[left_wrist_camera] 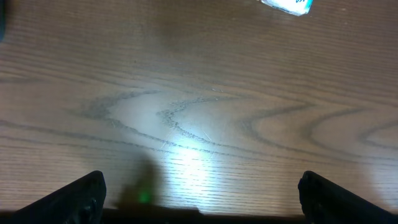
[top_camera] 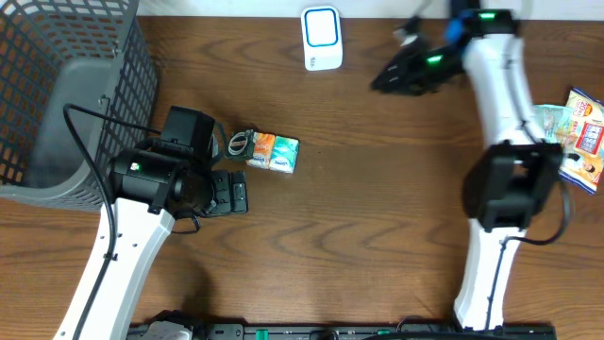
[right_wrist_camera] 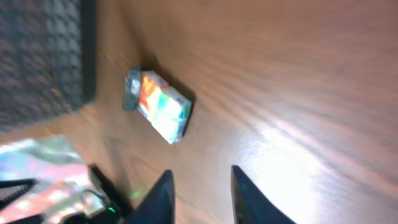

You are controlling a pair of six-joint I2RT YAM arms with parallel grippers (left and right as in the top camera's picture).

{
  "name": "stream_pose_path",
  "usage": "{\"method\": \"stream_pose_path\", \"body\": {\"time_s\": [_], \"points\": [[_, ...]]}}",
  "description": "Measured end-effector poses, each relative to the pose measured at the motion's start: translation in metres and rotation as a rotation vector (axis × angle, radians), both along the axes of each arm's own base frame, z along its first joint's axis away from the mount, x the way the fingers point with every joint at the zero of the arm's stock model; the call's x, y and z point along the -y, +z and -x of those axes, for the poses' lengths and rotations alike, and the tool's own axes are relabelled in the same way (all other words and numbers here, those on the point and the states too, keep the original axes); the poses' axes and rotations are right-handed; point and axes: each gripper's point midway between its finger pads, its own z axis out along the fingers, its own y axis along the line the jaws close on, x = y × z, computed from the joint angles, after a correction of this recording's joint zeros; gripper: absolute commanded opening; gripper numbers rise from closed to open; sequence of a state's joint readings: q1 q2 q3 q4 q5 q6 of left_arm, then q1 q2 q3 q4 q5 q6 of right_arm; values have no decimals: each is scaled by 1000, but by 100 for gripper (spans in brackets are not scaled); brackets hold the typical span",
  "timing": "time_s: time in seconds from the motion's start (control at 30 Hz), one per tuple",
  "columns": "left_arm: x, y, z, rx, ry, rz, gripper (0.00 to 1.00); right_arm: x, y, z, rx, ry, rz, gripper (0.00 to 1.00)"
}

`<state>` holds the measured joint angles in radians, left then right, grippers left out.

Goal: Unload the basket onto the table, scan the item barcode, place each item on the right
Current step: 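Move the right gripper left to the green tissue pack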

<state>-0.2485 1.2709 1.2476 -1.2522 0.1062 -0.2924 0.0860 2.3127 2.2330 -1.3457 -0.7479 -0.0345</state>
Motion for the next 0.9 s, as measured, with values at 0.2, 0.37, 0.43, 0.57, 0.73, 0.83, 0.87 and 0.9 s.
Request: {"method": "stream_pose_path", "body": {"time_s": [0.2,0.37,0.43,0.57,0.73,0.83,0.87,0.9], "points": [[0,0,0,0,0,0,98,-82,-43,42,-3,198,165,25],[0,0,0,0,0,0,98,-130,-76,74,-26,242,255,44],[0,0,0,0,0,0,98,-142,-83,76,-26,220,265,54],[0,0,0,0,0,0,98,-152,-92,75,-41,149,272,72],[0,0,0,0,0,0,98,-152,-108,71,-79,54,270,63],[0,0,0,0,0,0,98,-150,-120,74,-110,20,275,54],[0,0,0,0,0,0,97,-148,-124,77,-124,12,280,49],[0,0,0,0,0,0,98,-148,-129,79,-132,9,283,44]]}}
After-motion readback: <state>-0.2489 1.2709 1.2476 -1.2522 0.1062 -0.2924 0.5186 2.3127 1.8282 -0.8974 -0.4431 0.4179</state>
